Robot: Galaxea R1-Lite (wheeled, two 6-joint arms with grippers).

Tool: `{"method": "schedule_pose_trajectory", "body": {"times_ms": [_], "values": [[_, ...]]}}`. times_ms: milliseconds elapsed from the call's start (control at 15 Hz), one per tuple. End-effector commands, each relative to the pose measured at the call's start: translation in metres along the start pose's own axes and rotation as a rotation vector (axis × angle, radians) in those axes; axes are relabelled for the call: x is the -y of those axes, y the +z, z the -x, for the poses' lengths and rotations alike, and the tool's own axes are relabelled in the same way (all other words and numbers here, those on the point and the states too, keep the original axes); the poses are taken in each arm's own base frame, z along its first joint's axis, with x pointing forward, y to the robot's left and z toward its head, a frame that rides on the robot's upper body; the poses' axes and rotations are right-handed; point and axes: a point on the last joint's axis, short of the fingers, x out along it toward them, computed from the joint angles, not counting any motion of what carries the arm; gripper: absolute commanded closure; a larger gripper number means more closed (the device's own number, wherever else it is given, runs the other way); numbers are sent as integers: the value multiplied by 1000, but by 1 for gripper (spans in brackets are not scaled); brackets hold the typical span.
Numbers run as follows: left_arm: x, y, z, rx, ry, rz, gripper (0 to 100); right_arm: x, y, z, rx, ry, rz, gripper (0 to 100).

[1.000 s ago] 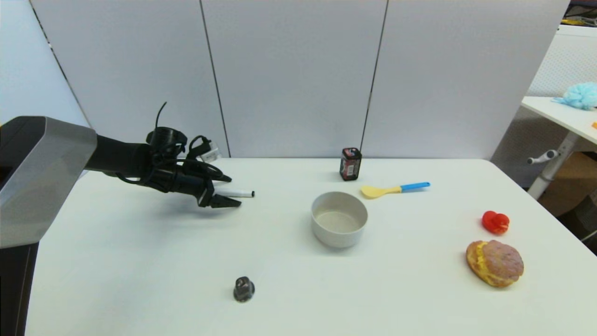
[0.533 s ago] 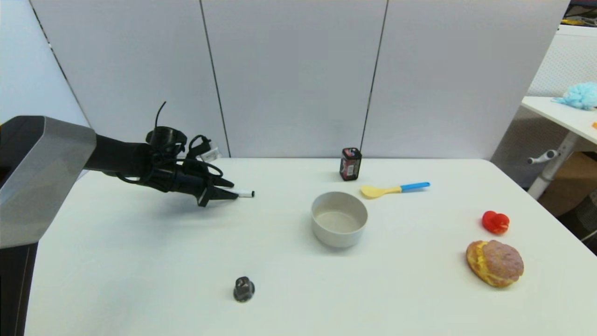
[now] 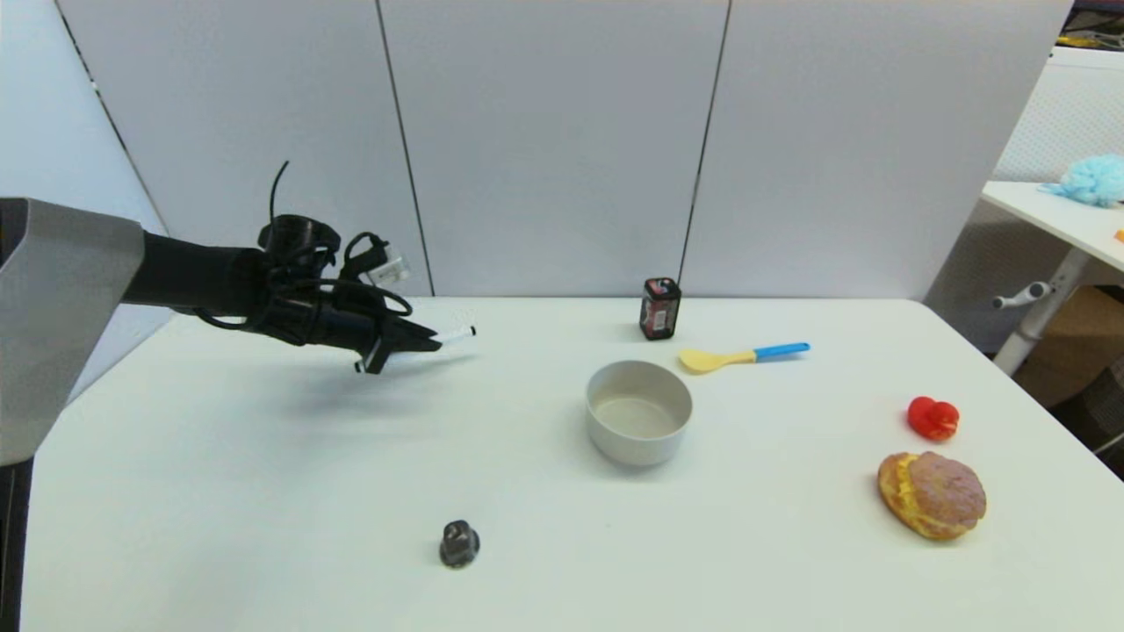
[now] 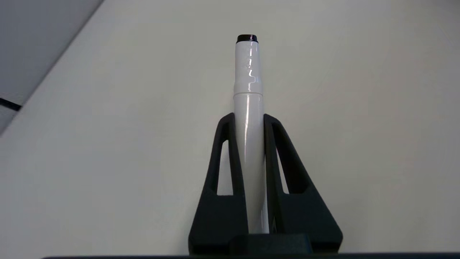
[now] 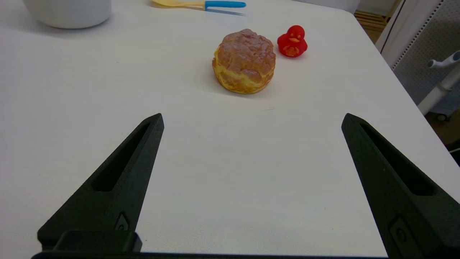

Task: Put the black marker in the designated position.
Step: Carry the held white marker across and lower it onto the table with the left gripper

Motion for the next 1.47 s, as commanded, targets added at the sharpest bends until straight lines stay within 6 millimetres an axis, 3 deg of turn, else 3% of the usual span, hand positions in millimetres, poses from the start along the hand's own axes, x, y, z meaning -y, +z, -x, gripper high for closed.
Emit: {"method": "schedule_pose_trajectory", "body": {"times_ms": [67,267,400,600,867,1200,1467], "values": [[14,66,20,89,29,-137,100,0,0,0,-1,1,1,0],[30,124,-5,170,-28,-204,100,0,0,0,-1,1,1,0],[56,137,-43,175,-116,-176,100,0,0,0,-1,1,1,0],[77,138,-87,165,-146,-212,100,0,0,0,-1,1,1,0],[87,133,-130,202,-133,-270,100,0,0,0,-1,1,1,0],[93,117,-169,235,-146,-286,100,0,0,0,-1,1,1,0],[94,113,-180,251,-145,-288,100,0,0,0,-1,1,1,0]]}}
